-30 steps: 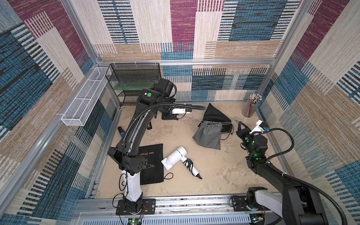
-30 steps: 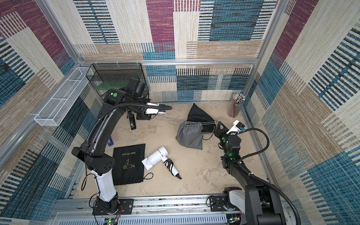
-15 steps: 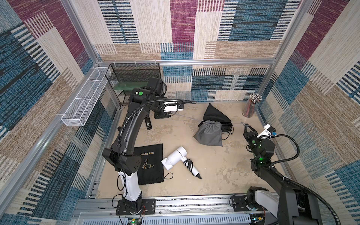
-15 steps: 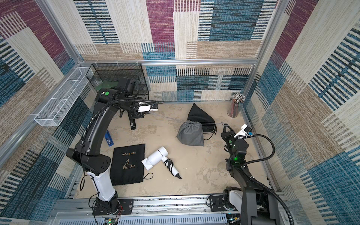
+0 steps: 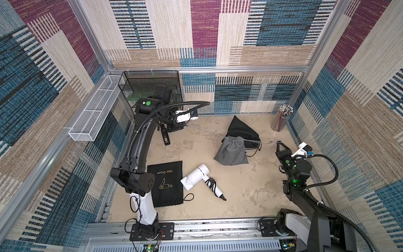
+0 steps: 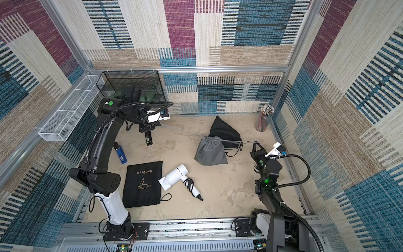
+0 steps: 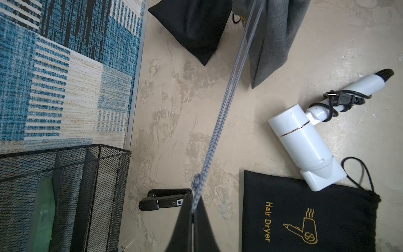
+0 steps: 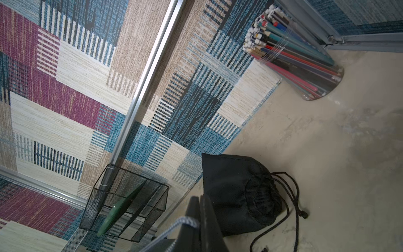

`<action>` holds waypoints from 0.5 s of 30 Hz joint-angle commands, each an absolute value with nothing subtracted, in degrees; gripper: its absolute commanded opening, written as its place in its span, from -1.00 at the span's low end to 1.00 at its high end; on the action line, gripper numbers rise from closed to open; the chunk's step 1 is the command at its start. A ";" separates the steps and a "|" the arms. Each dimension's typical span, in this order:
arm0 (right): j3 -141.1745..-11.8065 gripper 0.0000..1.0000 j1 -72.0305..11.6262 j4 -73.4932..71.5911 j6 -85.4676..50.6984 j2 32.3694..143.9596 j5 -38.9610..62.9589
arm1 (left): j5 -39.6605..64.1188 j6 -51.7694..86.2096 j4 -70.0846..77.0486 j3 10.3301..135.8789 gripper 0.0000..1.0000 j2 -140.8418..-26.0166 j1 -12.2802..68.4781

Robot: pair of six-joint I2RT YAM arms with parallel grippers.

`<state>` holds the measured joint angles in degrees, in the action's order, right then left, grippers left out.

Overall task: Pack away hair dryers
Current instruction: Place the drawstrings on both sides at the center of the board.

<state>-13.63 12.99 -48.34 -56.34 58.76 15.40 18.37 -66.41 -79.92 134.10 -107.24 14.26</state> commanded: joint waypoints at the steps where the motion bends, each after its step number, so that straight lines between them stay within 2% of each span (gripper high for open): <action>1: -13.80 -1.00 13.46 -49.58 -56.63 58.50 11.32 | 17.80 -63.24 -79.71 134.38 -1.00 -107.14 13.62; 8: -18.22 -1.00 10.53 -44.85 -51.81 60.92 13.01 | 26.02 -53.88 -79.65 141.19 -1.00 -110.93 14.94; 15: -25.41 -1.00 3.82 -39.38 -45.89 66.43 13.43 | 23.16 -48.49 -79.61 153.21 -1.00 -119.94 19.00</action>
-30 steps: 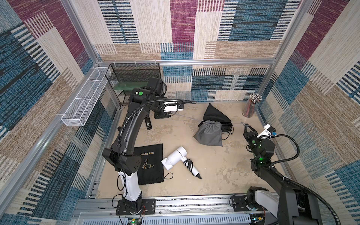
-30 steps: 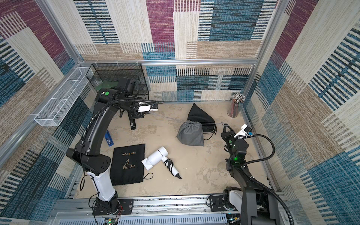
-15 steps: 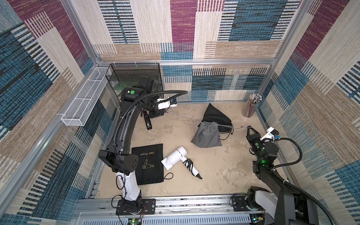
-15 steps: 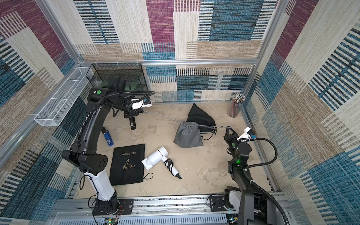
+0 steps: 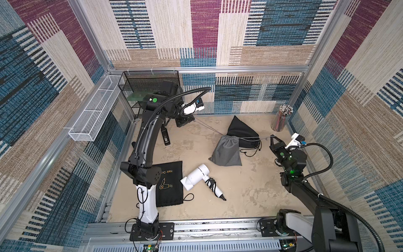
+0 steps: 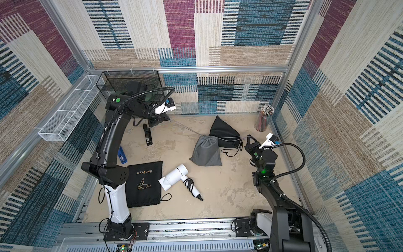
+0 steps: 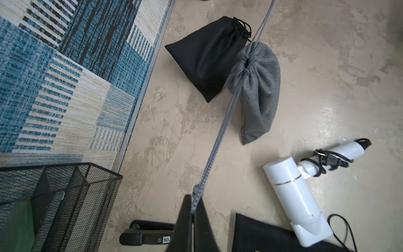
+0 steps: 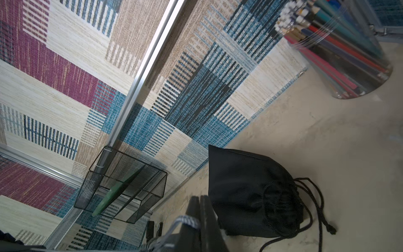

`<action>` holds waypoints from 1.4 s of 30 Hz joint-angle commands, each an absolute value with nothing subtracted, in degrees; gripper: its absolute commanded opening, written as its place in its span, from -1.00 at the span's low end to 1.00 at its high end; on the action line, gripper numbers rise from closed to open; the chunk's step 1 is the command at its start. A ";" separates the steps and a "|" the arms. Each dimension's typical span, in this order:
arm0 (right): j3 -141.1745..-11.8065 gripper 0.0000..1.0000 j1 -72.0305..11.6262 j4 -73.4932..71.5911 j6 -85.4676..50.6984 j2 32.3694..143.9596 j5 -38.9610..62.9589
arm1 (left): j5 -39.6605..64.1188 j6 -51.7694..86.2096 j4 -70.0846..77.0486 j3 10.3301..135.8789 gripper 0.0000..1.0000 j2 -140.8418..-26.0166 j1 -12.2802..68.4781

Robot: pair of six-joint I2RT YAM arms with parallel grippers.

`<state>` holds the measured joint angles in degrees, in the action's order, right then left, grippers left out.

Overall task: Pack away hair dryers
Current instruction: Place the drawstrings on both sides at the center of the board.

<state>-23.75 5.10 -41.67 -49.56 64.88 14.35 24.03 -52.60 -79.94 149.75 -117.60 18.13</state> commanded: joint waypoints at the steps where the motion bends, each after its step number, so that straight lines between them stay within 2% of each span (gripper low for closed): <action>1: -25.81 -1.00 3.34 -39.46 -45.80 67.19 13.49 | 22.15 -48.05 -79.62 154.81 -1.00 -121.18 19.47; 5: -28.95 -1.00 0.97 -37.10 -43.98 71.30 14.22 | 16.80 -45.93 -77.36 157.15 -1.00 -125.16 21.88; 12: -41.51 -1.00 -5.73 -20.70 -33.44 81.57 15.20 | 13.43 -41.19 -72.05 150.20 -1.00 -127.98 24.69; 18: -52.78 -0.87 -8.96 -4.57 -25.89 90.29 16.62 | 12.86 -38.60 -71.84 150.61 -1.00 -132.22 25.21; 22: -55.11 -0.71 -9.93 -1.08 -24.03 92.68 17.71 | 13.12 -38.99 -71.84 148.78 -1.00 -132.50 25.90; 23: -55.28 -0.65 -10.06 -0.87 -23.99 92.89 18.17 | 12.88 -39.11 -71.85 148.42 -0.91 -132.38 26.01; 24: -55.56 -0.58 -10.26 -0.40 -23.99 92.98 18.58 | 12.85 -39.26 -71.86 147.85 -0.73 -132.06 26.10; 25: -55.95 -0.51 -10.44 0.23 -23.68 93.03 19.01 | 12.56 -39.64 -71.88 147.22 -0.49 -131.69 26.26; 27: -57.41 -0.37 -11.36 3.03 -22.60 93.07 19.48 | 11.66 -42.21 -73.01 145.74 0.19 -130.39 26.75; 29: -58.90 -0.25 -12.46 6.77 -21.13 93.25 19.33 | 11.87 -44.41 -74.35 144.48 0.44 -128.85 26.94; 33: -60.97 -0.10 -15.51 14.55 -18.53 93.02 14.55 | 13.46 -49.20 -78.15 141.70 0.54 -126.37 27.41; 37: -57.84 0.24 -18.00 16.75 -20.14 89.21 7.23 | 15.40 -47.74 -79.03 139.40 0.59 -124.64 27.42; 39: -55.73 0.34 -18.02 16.31 -21.52 86.42 6.55 | 16.58 -44.92 -79.11 139.92 0.62 -124.21 27.29; 42: -54.62 0.38 -18.14 17.54 -21.63 82.54 9.24 | 18.89 -39.80 -79.11 140.63 0.66 -122.83 26.69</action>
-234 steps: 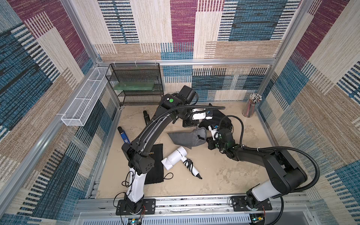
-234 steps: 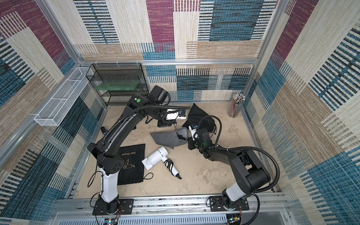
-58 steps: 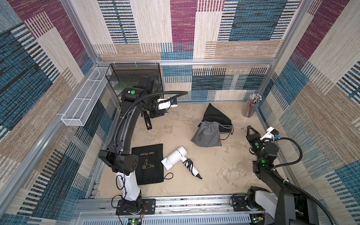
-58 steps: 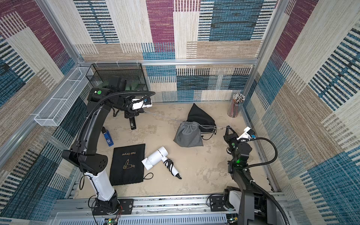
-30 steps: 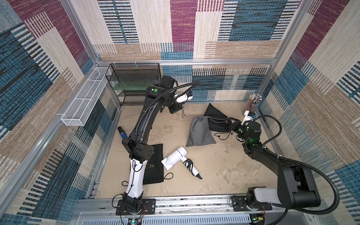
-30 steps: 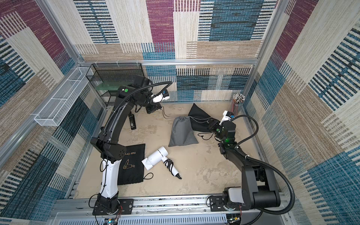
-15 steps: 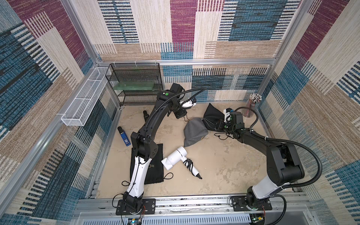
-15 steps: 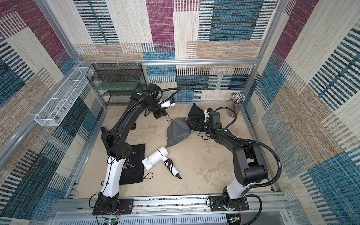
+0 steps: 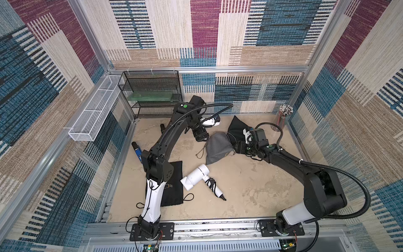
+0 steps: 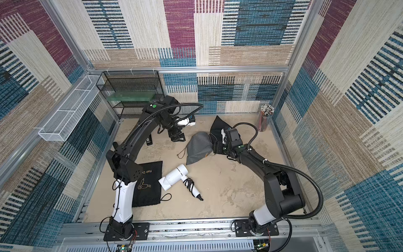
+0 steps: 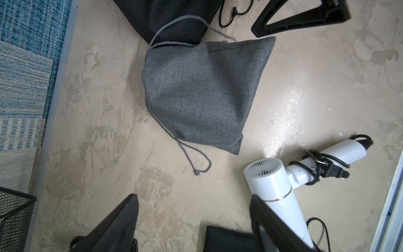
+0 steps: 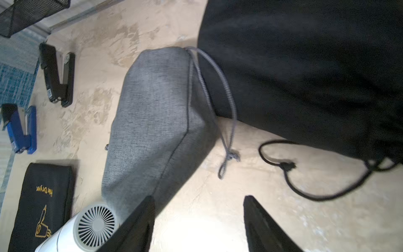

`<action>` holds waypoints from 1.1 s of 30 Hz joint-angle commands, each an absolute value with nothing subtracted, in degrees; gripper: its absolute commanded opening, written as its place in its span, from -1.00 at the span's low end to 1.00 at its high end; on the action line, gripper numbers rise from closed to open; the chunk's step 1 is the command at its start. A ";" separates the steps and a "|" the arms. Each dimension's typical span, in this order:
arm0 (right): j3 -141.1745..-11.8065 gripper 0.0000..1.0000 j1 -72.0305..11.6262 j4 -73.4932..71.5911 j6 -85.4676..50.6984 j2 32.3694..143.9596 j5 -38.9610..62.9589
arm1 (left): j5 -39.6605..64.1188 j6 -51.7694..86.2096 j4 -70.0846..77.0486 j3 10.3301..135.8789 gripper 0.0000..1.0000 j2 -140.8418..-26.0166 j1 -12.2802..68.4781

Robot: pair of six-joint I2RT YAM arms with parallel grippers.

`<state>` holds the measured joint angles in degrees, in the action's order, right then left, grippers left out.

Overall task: Pack away hair dryers
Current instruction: Place the drawstrings on both sides at the center of the board, then pick up the hair dryer from the center of the board.

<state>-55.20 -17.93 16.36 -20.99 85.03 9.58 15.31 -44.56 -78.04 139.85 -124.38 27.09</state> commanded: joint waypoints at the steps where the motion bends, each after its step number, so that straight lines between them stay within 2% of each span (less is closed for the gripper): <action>1: -54.29 0.43 -18.39 17.96 -21.65 81.05 9.94 | 19.65 -37.63 -79.11 140.98 0.67 -122.32 26.38; 2: -54.09 0.49 -18.64 18.54 -21.57 79.48 10.28 | 19.60 -35.28 -79.12 141.83 0.67 -122.09 26.12; 6: -52.65 0.51 -19.74 20.80 -22.31 73.27 8.39 | 20.89 -27.21 -79.03 142.82 0.71 -120.20 24.21; 9: -51.33 0.52 -22.09 20.91 -21.11 69.12 10.87 | 21.88 -20.89 -79.15 141.44 0.72 -118.26 21.52; 15: -48.48 0.54 -34.53 20.99 -24.07 66.56 10.69 | 25.92 -21.71 -79.05 126.31 0.72 -110.38 16.91; 19: -48.94 0.55 -44.76 24.17 -26.58 69.63 8.11 | 28.01 -24.03 -79.04 117.93 0.72 -105.92 14.44; 22: -49.50 0.56 -50.35 25.56 -28.92 73.29 7.37 | 29.27 -23.92 -79.01 116.07 0.89 -105.45 13.28; 24: -50.10 0.57 -52.92 26.86 -29.36 75.86 7.67 | 30.64 -24.12 -79.04 115.82 0.92 -105.57 12.84; 33: -56.28 0.60 -56.20 34.79 -26.45 88.91 5.80 | 29.18 -27.54 -79.09 117.79 0.93 -106.12 12.90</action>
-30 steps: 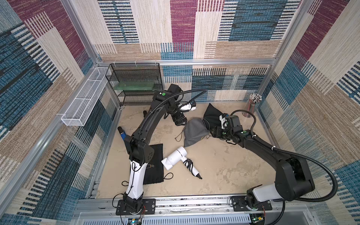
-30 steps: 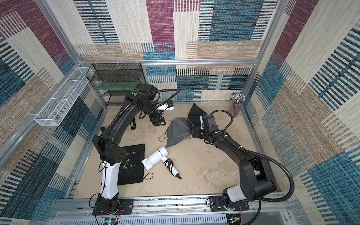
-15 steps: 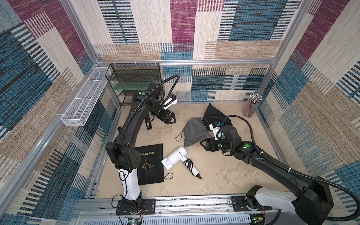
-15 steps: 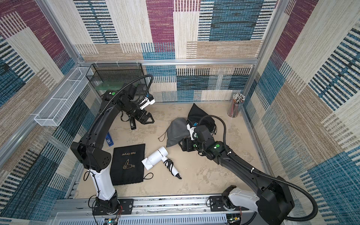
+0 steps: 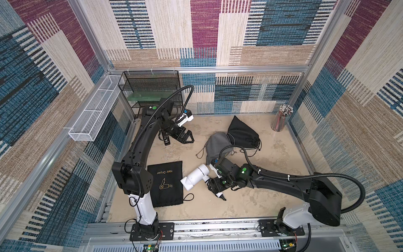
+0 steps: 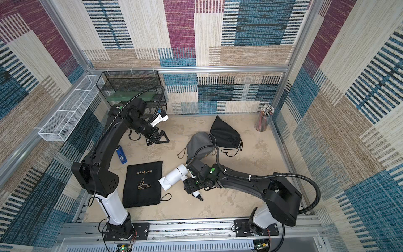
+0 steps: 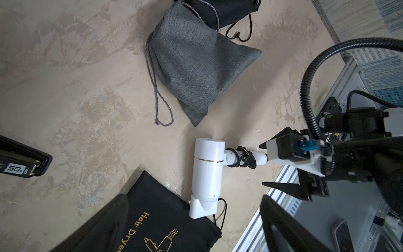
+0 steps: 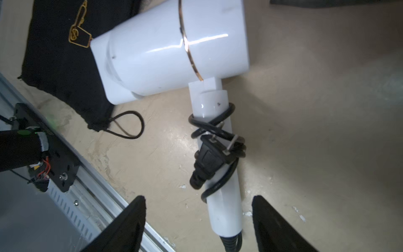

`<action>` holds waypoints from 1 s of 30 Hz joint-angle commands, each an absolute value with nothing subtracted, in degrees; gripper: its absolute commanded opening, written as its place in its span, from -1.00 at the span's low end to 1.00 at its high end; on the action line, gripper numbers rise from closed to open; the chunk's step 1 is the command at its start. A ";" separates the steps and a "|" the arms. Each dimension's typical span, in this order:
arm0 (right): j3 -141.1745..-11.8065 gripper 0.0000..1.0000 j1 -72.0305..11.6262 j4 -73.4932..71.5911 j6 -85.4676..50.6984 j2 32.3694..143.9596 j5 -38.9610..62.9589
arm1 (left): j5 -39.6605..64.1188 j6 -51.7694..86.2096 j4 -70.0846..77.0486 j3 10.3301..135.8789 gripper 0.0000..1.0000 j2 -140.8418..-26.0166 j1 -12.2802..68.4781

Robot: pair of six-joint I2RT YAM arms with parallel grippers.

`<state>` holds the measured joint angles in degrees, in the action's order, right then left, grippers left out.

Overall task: Pack away hair dryers
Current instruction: Pick up the hair dryer from the center of the board.

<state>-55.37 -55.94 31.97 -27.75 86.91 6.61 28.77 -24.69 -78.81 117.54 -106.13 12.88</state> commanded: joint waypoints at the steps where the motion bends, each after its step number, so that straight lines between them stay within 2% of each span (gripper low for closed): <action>1: -56.49 0.60 -56.51 34.52 -26.28 90.07 6.07 | 29.12 -27.93 -79.14 117.36 0.93 -105.80 12.97; 8: -58.13 0.60 -57.19 32.17 -25.62 95.90 4.11 | 30.05 -29.21 -79.09 115.07 0.95 -104.09 13.10; 17: -60.42 0.39 -57.72 32.15 -25.02 101.81 0.18 | 30.87 -29.71 -79.01 113.64 0.95 -103.23 13.65; 30: -59.16 -0.48 -59.33 33.50 -26.45 102.94 -6.03 | 30.74 -29.63 -79.02 114.41 0.95 -102.04 16.43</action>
<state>-60.31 -59.27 30.85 -25.23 102.21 -5.37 29.91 -28.16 -78.83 113.56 -102.48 15.90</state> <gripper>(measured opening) 0.344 0.972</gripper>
